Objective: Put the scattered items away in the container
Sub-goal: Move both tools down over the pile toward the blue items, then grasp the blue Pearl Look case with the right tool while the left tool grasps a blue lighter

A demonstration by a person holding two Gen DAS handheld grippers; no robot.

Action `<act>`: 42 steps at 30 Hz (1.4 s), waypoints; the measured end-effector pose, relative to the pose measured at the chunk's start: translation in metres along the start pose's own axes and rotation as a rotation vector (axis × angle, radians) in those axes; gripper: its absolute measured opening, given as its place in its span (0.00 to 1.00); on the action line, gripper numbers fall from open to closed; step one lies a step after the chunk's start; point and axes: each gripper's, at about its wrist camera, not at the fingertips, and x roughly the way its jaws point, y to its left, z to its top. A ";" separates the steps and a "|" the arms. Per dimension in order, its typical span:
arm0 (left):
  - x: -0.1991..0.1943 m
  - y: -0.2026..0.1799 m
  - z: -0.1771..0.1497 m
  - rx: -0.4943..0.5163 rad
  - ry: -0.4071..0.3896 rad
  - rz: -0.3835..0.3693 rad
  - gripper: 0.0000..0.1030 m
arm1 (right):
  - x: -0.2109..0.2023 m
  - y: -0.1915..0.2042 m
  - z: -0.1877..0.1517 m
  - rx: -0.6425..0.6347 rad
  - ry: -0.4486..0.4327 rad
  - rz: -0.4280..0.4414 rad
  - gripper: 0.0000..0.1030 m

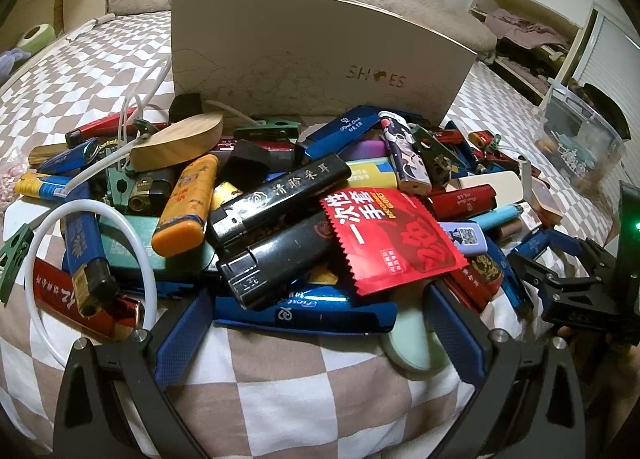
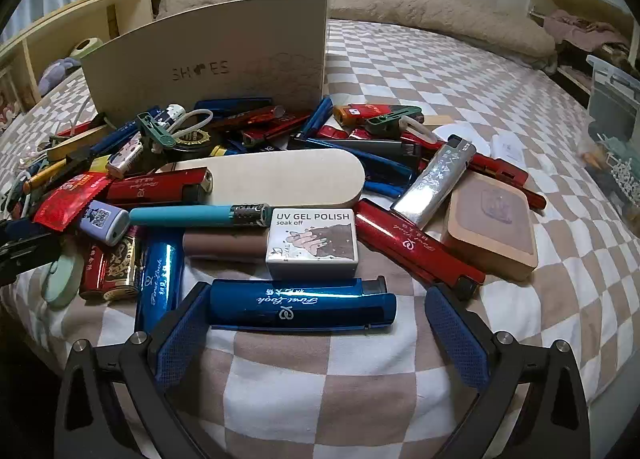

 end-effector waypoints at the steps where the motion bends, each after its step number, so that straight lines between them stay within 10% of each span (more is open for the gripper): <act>1: 0.000 0.001 0.000 -0.003 0.002 -0.003 1.00 | 0.000 0.000 0.000 0.002 0.004 0.000 1.00; 11: -0.008 0.010 -0.001 -0.055 -0.013 0.004 0.81 | -0.002 -0.001 0.000 -0.001 0.019 0.009 0.98; 15: -0.008 0.009 -0.001 -0.048 -0.016 0.006 0.81 | -0.007 0.003 0.000 -0.046 0.004 0.042 0.81; 42: -0.035 0.007 -0.008 -0.066 -0.067 0.014 0.81 | -0.027 -0.013 0.008 0.099 -0.068 0.164 0.81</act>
